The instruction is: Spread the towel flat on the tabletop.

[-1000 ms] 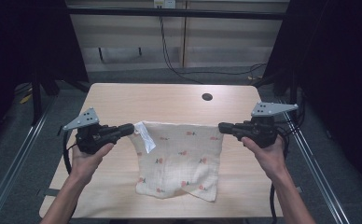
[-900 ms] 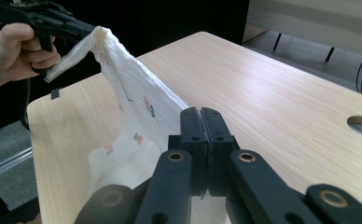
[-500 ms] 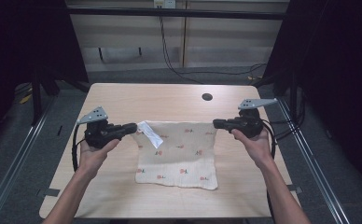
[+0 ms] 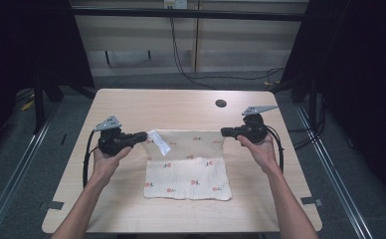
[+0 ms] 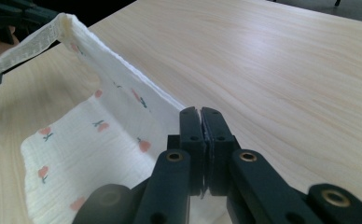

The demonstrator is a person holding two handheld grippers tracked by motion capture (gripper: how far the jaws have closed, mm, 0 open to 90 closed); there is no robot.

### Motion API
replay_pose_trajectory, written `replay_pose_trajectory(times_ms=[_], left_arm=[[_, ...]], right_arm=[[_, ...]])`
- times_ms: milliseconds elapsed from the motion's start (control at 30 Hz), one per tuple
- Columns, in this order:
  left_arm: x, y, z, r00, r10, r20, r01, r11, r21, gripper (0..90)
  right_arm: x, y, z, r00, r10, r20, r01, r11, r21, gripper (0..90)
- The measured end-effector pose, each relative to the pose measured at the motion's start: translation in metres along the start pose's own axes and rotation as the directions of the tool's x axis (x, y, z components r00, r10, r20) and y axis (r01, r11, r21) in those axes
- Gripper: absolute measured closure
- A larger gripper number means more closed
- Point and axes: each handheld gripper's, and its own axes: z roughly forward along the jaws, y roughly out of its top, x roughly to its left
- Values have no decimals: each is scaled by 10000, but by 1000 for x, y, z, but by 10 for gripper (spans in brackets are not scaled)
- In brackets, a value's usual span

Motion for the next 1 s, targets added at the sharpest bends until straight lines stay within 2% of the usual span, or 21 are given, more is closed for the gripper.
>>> replay_pose_trajectory(times_ms=[33, 100, 133, 200, 267, 367, 400, 433, 500, 533, 667, 833, 900, 933, 1000], left_arm=[[2, 0, 3, 9999, -100, 32, 100, 9999, 36, 864], [4, 0, 9, 10000, 24, -94, -22, 9997, 228, 864], [6, 1, 13, 9999, -118, -59, 119, 9996, 240, 864], [11, 2, 19, 9997, -123, -206, 130, 9994, 323, 863], [18, 2, 26, 9991, -302, -309, 316, 9983, 480, 859], [29, -1, 36, 9960, -798, -396, 822, 9946, 628, 848], [32, -2, 38, 9953, -822, -517, 859, 9935, 744, 823], [35, -4, 40, 9933, -992, -587, 1036, 9915, 783, 753], [36, -7, 42, 9917, -934, -885, 1013, 9908, 895, 715], [37, -8, 42, 9897, -1085, -929, 1165, 9895, 857, 673], [36, -8, 37, 9911, -934, -946, 1035, 9888, 1078, 621], [22, -9, 27, 9962, -464, -738, 562, 9890, 1365, 616], [15, -13, 22, 9977, -258, -625, 351, 9876, 1530, 619], [12, -14, 19, 9985, -122, -538, 210, 9857, 1669, 623], [3, -19, 12, 9999, -42, -144, 64, 9869, 1614, 637]], right_arm=[[-3, -1, 2, 10000, 82, -24, -82, 10000, -5, 883], [-8, -3, 8, 9999, 141, 79, -141, 9999, 24, 884], [-10, -3, 11, 9998, 216, 49, -216, 9998, 4, 884], [-14, -3, 17, 9997, 183, 157, -184, 9998, 81, 884], [-18, -4, 23, 9992, 373, 173, -375, 9992, 125, 879], [-28, -7, 29, 9964, 685, 502, -695, 9974, 178, 820], [-31, -8, 30, 9949, 805, 614, -816, 9965, 163, 789], [-33, -9, 31, 9938, 838, 725, -857, 9960, 241, 771], [-34, -11, 32, 9930, 827, 845, -857, 9958, 331, 770], [-34, -12, 31, 9935, 783, 822, -810, 9962, 310, 766], [-27, -14, 28, 9961, 477, 747, -511, 9977, 441, 749], [-12, -16, 17, 9980, -7, 636, -41, 9972, 753, 713], [-7, -21, 13, 9979, -233, 607, 174, 9952, 960, 700], [-5, -24, 11, 9983, -186, 552, 135, 9958, 908, 695], [1, -33, 7, 9991, -208, 356, 177, 9960, 874, 686]])
